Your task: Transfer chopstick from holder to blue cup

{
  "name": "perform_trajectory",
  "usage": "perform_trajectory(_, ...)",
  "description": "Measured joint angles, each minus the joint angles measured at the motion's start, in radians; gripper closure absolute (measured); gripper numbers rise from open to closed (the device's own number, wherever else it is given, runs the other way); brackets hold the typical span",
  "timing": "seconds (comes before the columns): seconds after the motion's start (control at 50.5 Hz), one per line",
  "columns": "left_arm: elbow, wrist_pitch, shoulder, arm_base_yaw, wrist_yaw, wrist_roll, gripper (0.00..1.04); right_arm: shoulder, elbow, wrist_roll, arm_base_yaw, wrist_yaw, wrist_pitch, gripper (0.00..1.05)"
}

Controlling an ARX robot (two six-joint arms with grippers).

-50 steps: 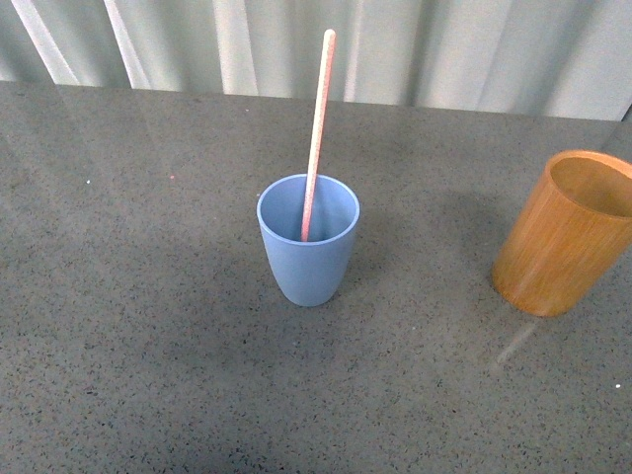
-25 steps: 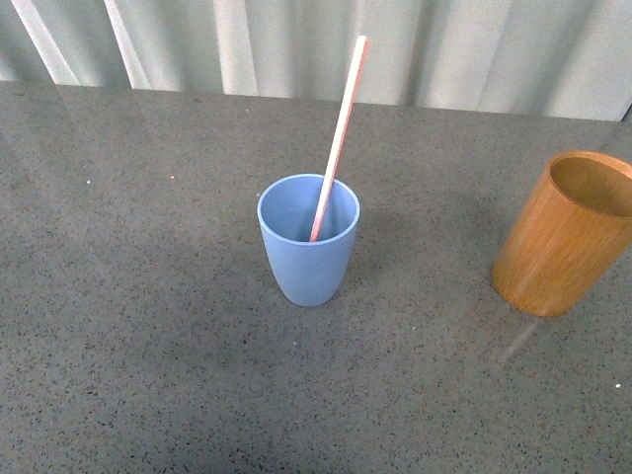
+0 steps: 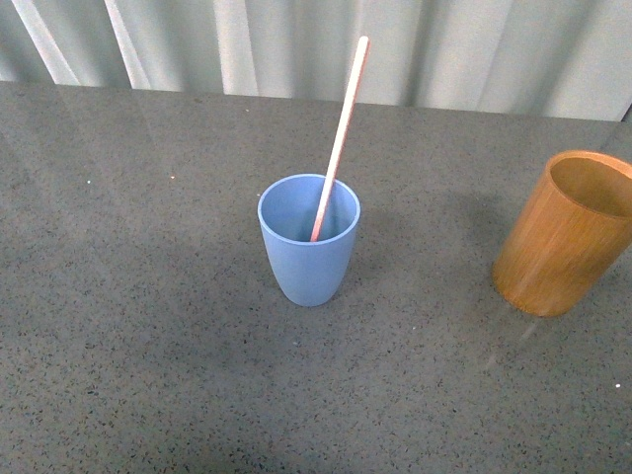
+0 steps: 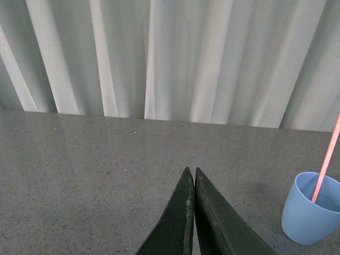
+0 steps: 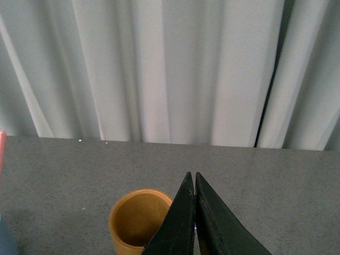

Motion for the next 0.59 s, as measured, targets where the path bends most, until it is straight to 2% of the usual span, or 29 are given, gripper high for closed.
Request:
perform_trajectory(0.317,0.0,0.0,0.0,0.0,0.0,0.0,1.01,-0.254,-0.014,0.0,-0.008,-0.006,-0.223,1.04)
perform_trajectory(0.595,0.0,0.0,0.0,0.0,0.0,0.0,1.01,-0.399,-0.014,0.0,-0.008,-0.005,-0.355,1.04)
